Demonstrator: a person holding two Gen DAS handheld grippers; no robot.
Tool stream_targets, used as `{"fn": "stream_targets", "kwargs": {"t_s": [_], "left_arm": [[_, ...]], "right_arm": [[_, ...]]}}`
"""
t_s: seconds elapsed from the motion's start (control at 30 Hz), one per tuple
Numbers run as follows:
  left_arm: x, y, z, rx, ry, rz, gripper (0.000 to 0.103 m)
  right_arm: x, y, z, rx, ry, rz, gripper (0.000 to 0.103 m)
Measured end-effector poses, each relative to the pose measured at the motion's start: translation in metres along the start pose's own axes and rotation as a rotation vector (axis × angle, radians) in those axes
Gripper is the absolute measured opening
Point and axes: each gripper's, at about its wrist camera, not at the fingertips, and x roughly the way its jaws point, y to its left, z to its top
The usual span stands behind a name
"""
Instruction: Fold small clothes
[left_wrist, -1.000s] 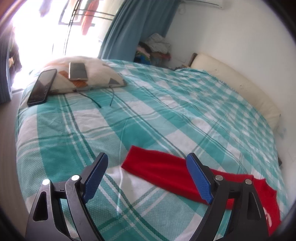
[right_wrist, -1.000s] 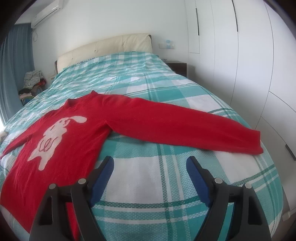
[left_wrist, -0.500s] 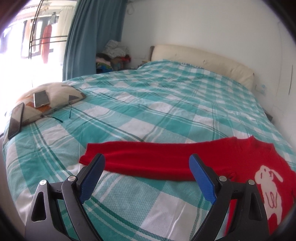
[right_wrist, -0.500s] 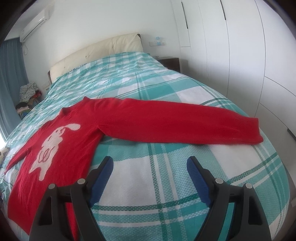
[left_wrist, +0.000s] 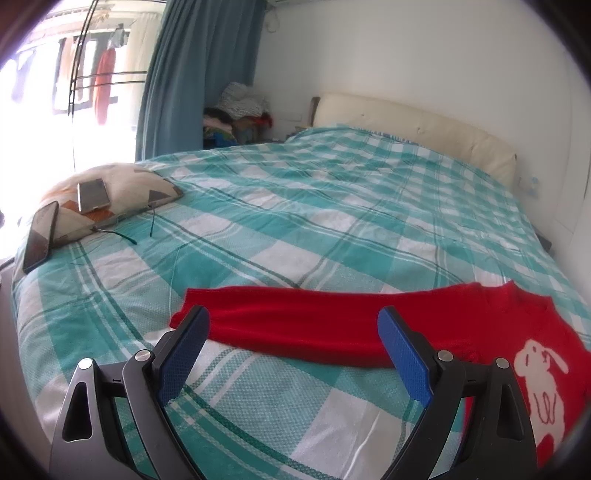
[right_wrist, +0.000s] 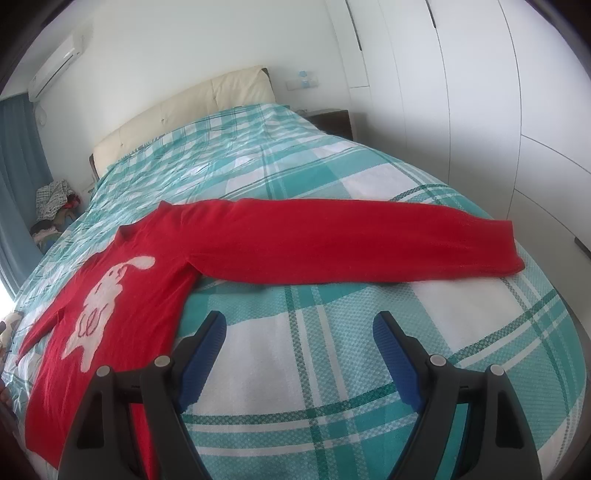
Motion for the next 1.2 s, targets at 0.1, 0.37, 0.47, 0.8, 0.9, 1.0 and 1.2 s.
{"fn": "stream_targets", "kwargs": {"t_s": [0.1, 0.37, 0.47, 0.8, 0.9, 1.0, 1.2], "left_arm": [[-0.0028, -0.0011, 0.0006, 0.007, -0.013, 0.003, 0.094], [-0.0054, -0.0067, 0.0008, 0.034, -0.027, 0.005, 0.095], [-0.0059, -0.0079, 0.001, 0.04, -0.03, 0.007, 0.095], [-0.006, -0.0076, 0.0007, 0.037, -0.027, 0.009, 0.095], [-0.006, -0.0071, 0.0007, 0.034, -0.026, 0.011, 0.095], [-0.0061, -0.0055, 0.0005, 0.032, -0.026, 0.012, 0.095], [-0.0059, -0.0028, -0.0004, 0.029, -0.022, 0.017, 0.095]], "right_arm": [[-0.0007, 0.0009, 0.0005, -0.008, -0.004, -0.002, 0.081], [-0.002, 0.0008, 0.0012, -0.001, -0.006, -0.001, 0.081], [-0.0022, 0.0008, 0.0012, -0.003, -0.005, -0.002, 0.081], [-0.0029, 0.0009, 0.0023, -0.001, -0.007, -0.002, 0.081], [-0.0032, 0.0006, 0.0024, -0.001, -0.009, -0.002, 0.081], [-0.0033, 0.0005, 0.0025, -0.002, -0.009, -0.002, 0.081], [-0.0038, 0.0006, 0.0025, -0.001, -0.011, -0.002, 0.081]]}}
